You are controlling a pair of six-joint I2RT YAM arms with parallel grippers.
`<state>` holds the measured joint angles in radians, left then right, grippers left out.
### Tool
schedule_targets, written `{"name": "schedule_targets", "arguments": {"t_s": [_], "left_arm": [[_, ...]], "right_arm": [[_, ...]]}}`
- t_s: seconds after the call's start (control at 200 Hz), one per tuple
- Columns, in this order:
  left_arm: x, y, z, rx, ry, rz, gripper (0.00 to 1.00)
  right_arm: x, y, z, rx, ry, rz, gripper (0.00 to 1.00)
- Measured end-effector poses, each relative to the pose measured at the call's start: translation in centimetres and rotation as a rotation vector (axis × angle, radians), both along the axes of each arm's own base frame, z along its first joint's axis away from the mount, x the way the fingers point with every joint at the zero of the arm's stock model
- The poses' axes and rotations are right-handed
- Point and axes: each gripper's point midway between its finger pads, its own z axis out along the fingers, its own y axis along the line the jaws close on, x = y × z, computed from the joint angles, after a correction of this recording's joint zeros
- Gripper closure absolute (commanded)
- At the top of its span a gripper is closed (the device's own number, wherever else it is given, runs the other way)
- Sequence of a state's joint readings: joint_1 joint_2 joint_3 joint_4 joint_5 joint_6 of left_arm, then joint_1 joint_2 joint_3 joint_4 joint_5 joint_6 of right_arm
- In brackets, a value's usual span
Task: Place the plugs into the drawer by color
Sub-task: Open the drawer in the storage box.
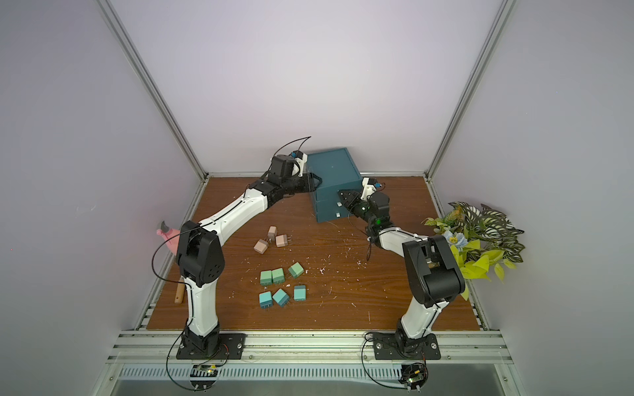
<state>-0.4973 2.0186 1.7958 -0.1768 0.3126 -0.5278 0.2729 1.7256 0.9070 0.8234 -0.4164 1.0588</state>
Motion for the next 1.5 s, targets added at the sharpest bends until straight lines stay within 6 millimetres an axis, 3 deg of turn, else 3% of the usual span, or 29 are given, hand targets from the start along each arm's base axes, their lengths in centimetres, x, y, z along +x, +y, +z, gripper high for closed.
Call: {"name": "schedule_targets", "arguments": {"t_s": [0.26,0.445,0.761,1.026,1.501], "left_arm": [[0.0,0.0,0.0,0.001,-0.001,0.001,0.51],[0.0,0.0,0.0,0.0,-0.001,0.001,0.51],[0.0,0.0,0.0,0.0,-0.001,0.001,0.51],[0.0,0.0,0.0,-0.002,-0.003,0.001,0.51],[0.1,0.0,-0.1,-0.007,-0.007,0.003,0.51]], "right_arm": [[0.0,0.0,0.3,0.009,-0.01,0.002,1.0],[-0.7,-0.2,0.2,-0.003,-0.013,0.0,1.0],[-5.1,-1.0,1.5,-0.079,-0.044,-0.02,1.0],[-8.4,-2.1,0.2,-0.128,-0.019,-0.039,1.0],[-9.3,-2.4,-0.5,-0.156,-0.012,-0.05,1.0]]}}
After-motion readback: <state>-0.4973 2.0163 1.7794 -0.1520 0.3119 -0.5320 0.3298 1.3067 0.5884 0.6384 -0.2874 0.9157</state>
